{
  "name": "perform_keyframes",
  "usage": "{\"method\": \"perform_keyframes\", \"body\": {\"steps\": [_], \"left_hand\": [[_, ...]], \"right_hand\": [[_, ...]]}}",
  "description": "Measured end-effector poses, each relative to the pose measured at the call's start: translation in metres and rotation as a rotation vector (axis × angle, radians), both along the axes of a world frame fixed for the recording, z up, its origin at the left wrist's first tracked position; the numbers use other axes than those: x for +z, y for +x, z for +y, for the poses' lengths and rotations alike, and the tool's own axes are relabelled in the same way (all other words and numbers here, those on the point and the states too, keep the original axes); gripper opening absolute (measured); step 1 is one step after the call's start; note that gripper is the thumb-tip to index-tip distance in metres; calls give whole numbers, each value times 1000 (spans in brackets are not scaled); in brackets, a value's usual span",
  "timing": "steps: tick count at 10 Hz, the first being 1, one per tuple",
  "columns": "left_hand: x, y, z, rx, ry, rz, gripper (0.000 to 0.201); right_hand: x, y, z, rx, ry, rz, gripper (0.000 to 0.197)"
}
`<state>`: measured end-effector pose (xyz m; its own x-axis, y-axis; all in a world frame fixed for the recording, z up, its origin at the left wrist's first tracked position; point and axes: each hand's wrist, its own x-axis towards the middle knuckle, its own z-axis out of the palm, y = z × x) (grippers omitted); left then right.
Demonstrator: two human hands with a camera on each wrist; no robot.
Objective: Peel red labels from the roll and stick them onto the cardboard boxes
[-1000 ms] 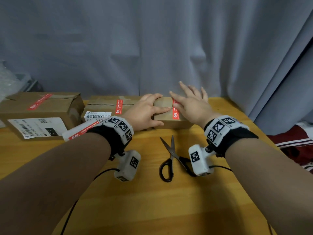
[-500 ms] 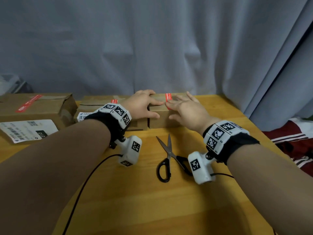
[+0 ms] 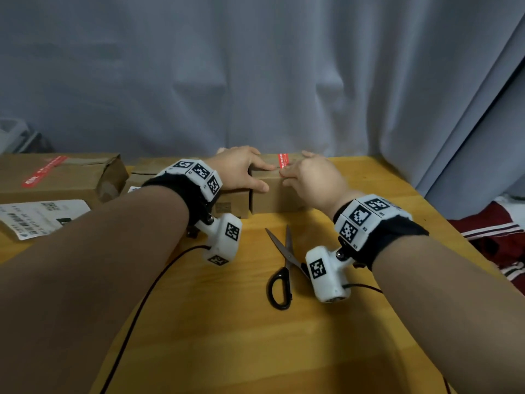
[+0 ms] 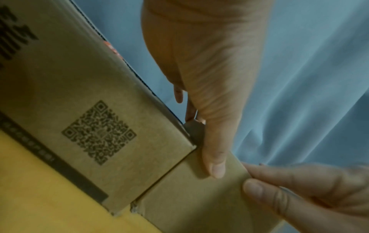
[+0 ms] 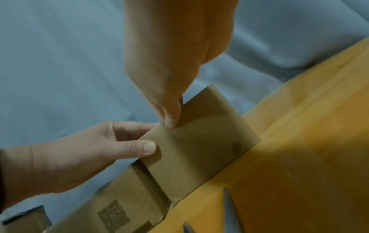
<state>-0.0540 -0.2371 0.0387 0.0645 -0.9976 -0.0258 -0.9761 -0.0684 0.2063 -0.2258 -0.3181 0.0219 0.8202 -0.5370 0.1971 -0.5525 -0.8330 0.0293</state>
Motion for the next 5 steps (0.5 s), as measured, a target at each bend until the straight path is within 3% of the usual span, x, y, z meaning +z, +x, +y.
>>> {"method": "perform_keyframes", "body": {"steps": [1,3,5], "left_hand": [[-2,-5,4,-17,-26,26,58],[8,-9,26,5,-136,-91,47],[32,16,83,135,-237,-105,43]], "right_hand": [[-1,0,10,-62,-12,-57,25],[-4,4,13,-104,9,-109,19],[-2,0,31,-123,31,-200,27]]}}
